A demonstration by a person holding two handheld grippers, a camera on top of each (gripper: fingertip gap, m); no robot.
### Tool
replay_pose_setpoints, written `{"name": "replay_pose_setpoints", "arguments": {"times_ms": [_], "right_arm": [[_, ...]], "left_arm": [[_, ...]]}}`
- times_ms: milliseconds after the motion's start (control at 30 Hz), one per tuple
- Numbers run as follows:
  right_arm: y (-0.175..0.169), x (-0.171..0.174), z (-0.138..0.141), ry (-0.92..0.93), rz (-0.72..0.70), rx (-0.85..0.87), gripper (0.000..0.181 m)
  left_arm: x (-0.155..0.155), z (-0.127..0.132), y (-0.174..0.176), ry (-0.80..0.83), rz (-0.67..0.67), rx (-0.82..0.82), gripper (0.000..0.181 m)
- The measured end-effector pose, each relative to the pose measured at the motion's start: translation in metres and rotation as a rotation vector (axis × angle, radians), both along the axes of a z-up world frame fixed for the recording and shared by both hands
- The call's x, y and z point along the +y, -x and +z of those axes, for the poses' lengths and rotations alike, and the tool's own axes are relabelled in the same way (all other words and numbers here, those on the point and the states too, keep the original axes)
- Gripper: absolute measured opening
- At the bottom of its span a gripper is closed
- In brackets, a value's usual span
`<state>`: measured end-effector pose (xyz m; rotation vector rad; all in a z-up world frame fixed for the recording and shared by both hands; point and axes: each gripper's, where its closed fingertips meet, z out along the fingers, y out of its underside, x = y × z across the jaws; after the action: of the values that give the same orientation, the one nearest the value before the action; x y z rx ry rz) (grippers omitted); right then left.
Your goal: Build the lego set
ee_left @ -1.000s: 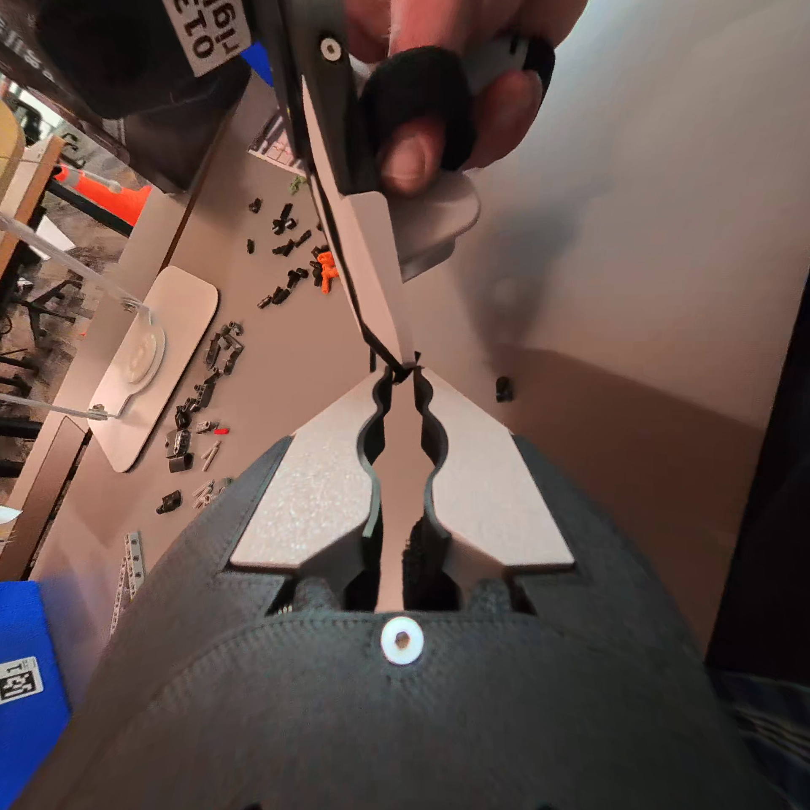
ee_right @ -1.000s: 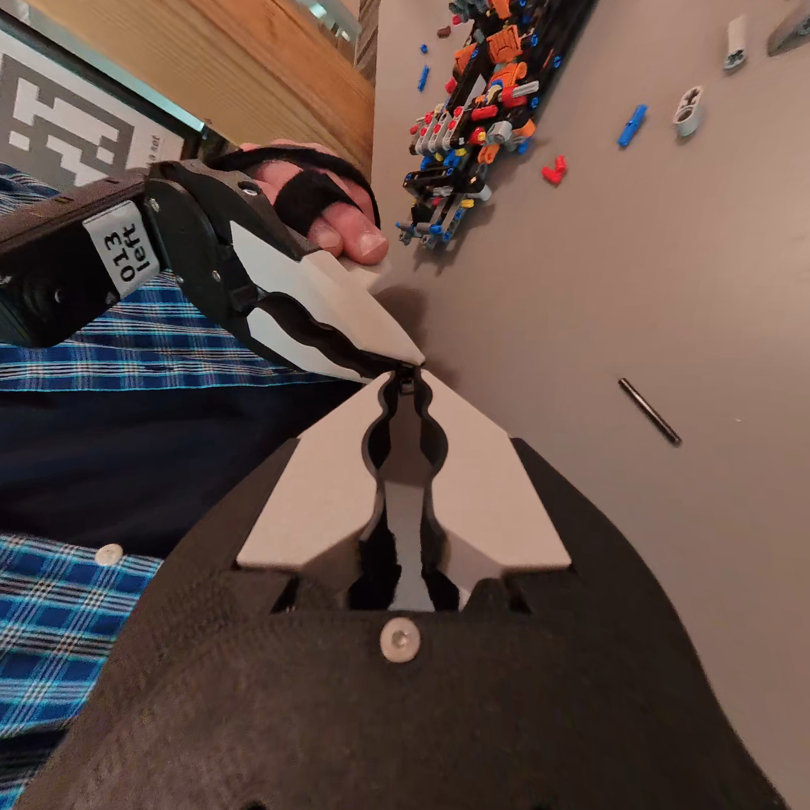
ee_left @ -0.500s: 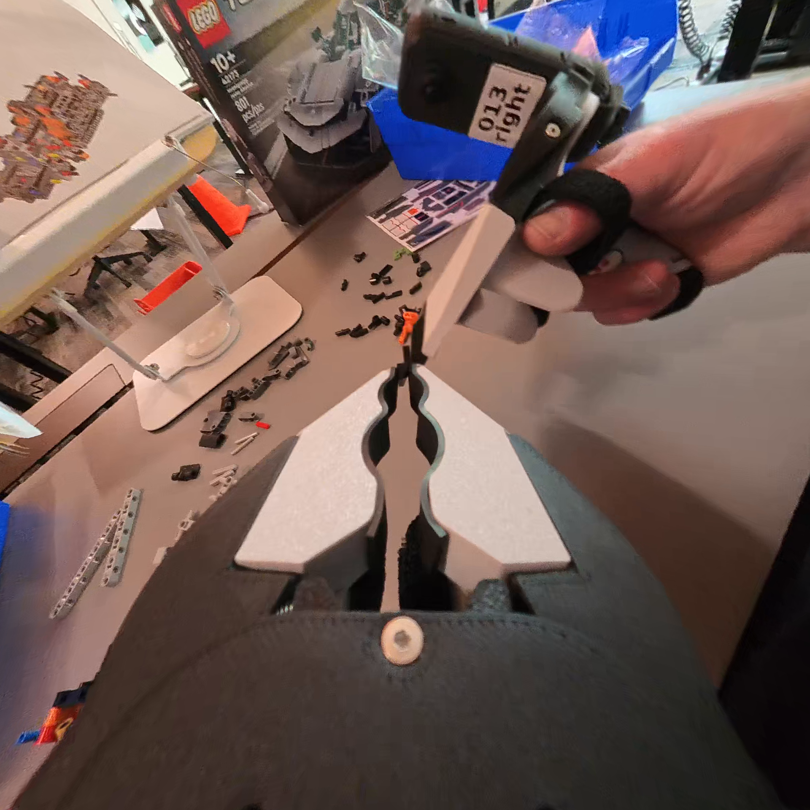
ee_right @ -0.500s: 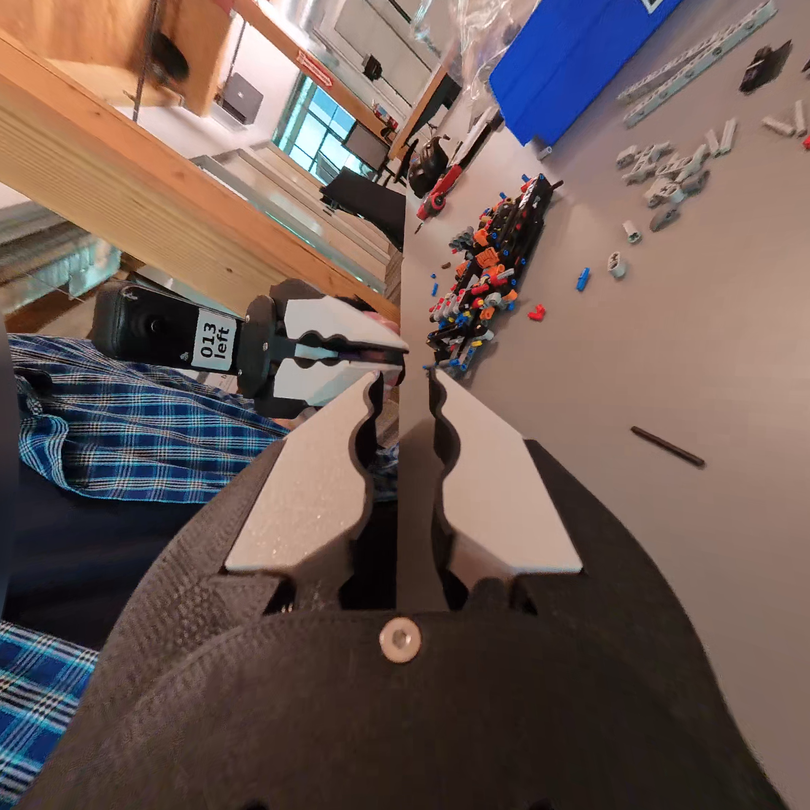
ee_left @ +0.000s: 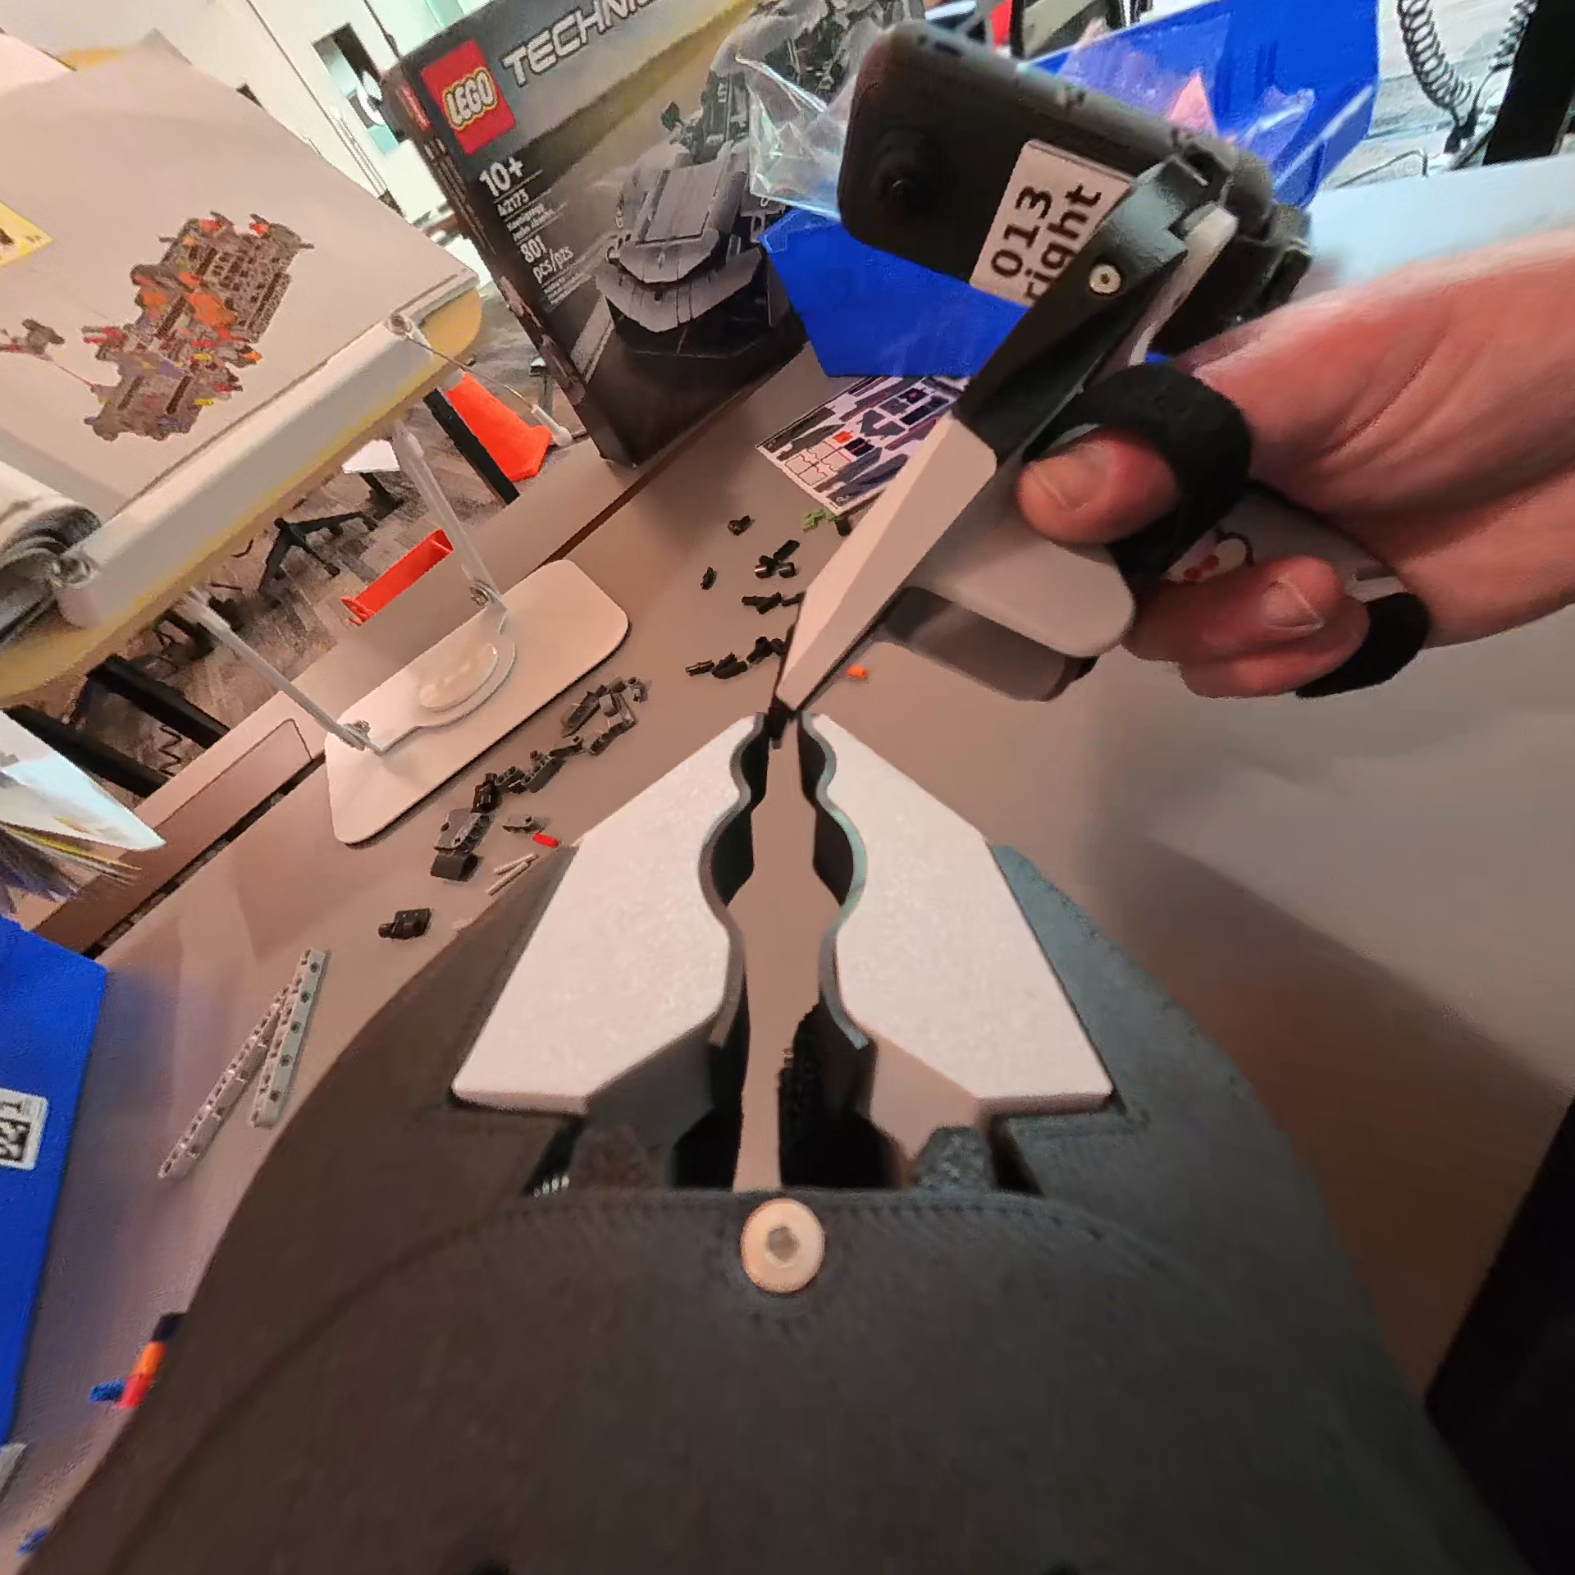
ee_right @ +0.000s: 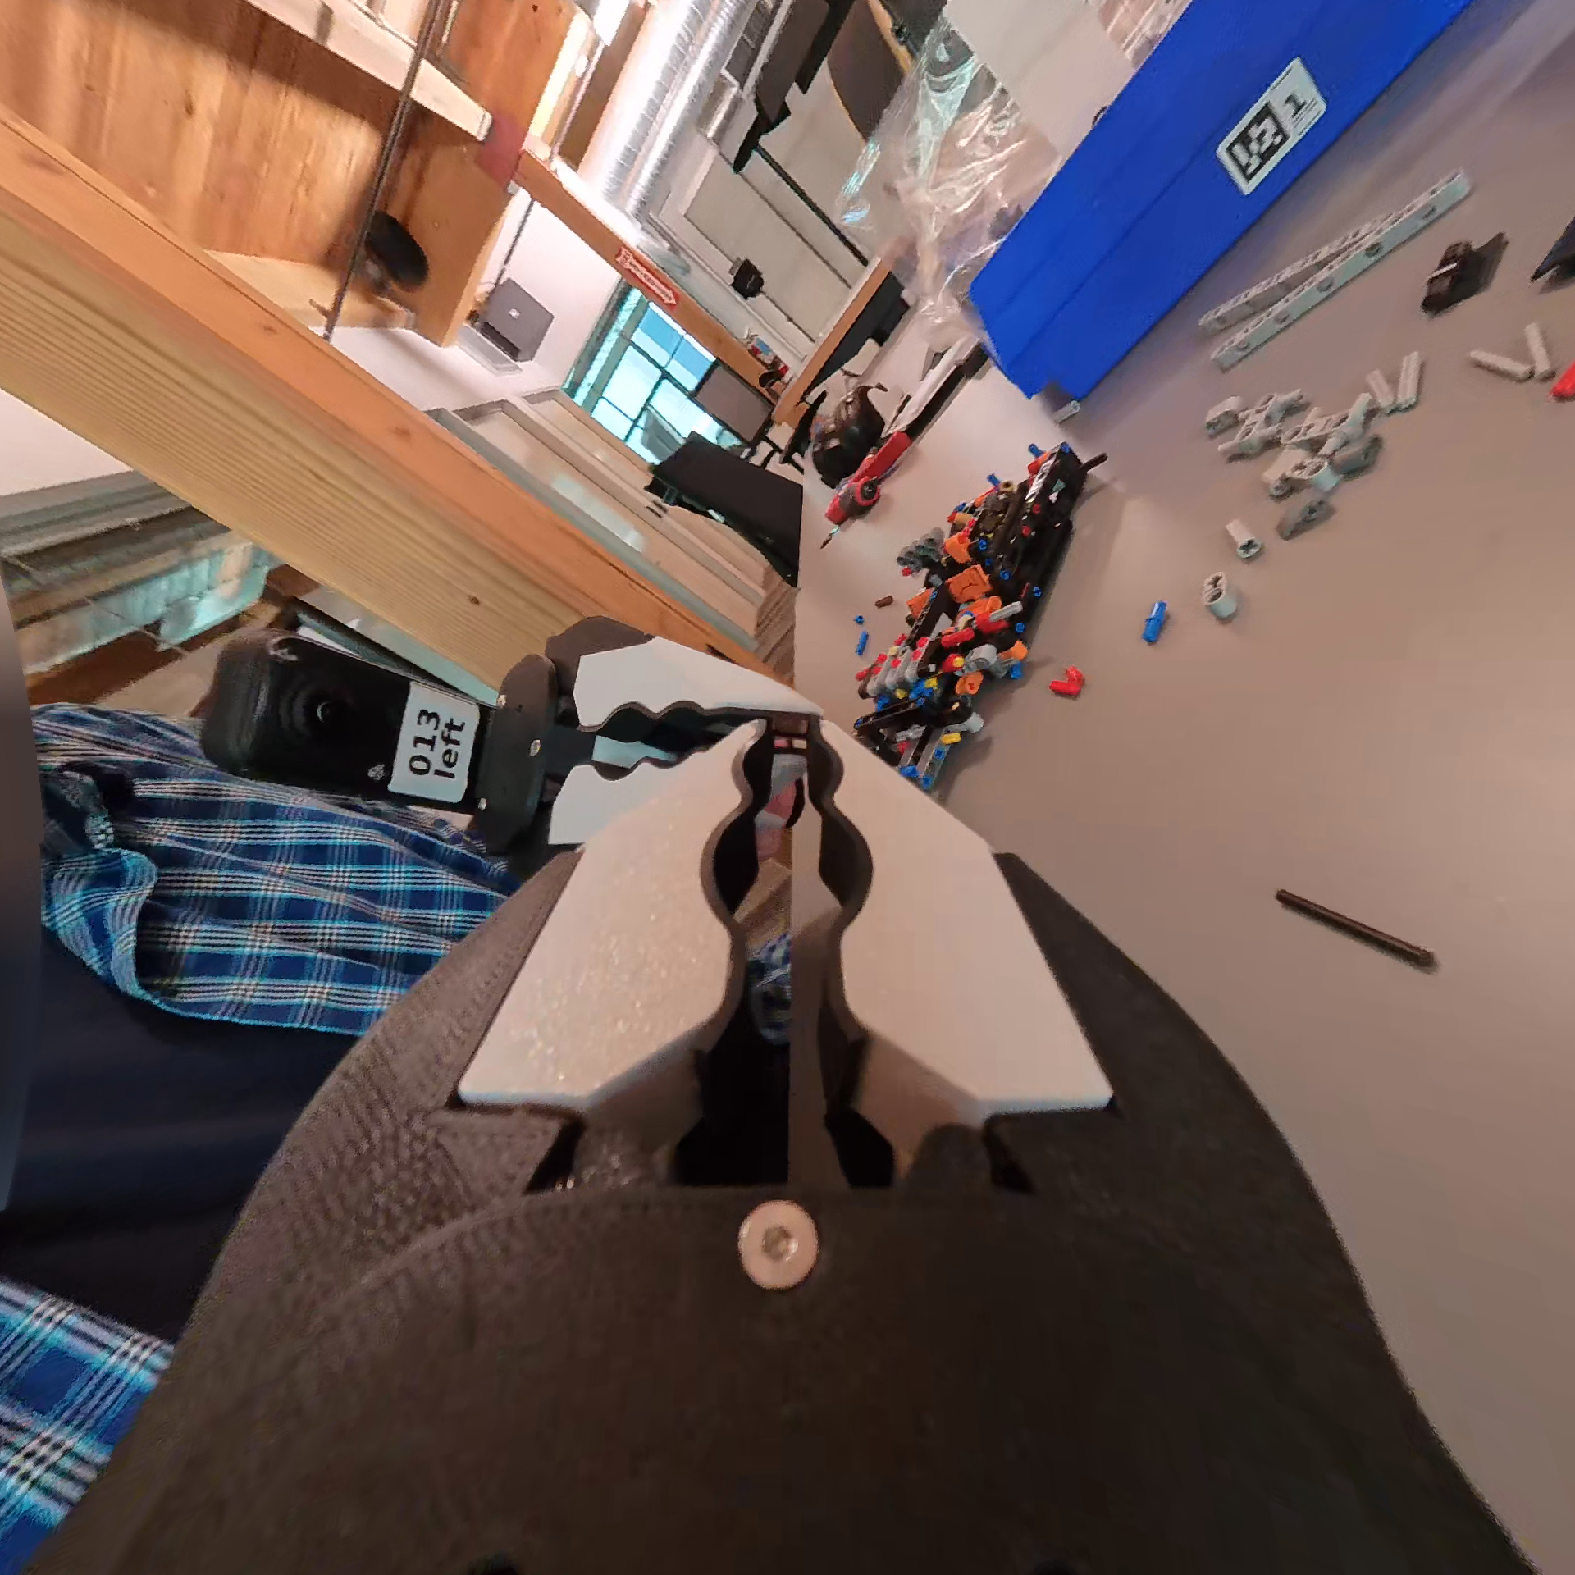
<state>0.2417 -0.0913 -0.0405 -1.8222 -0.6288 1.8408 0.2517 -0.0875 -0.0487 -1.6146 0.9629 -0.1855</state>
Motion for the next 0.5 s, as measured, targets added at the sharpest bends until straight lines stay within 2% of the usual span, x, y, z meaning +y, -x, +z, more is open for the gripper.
{"name": "replay_pose_setpoints", "arguments": {"times_ms": [333, 500], "right_arm": [[0.0009, 0.0093, 0.0071, -0.006, -0.164, 0.062, 0.005], [-0.0032, 0.01, 0.0023, -0.064, -0.208, 0.008, 0.004]], "left_arm": [[0.0036, 0.0051, -0.0038, 0.058, 0.074, -0.143, 0.019], [0.0019, 0.0005, -0.0101, 0.155, 0.057, -0.228, 0.023]]}}
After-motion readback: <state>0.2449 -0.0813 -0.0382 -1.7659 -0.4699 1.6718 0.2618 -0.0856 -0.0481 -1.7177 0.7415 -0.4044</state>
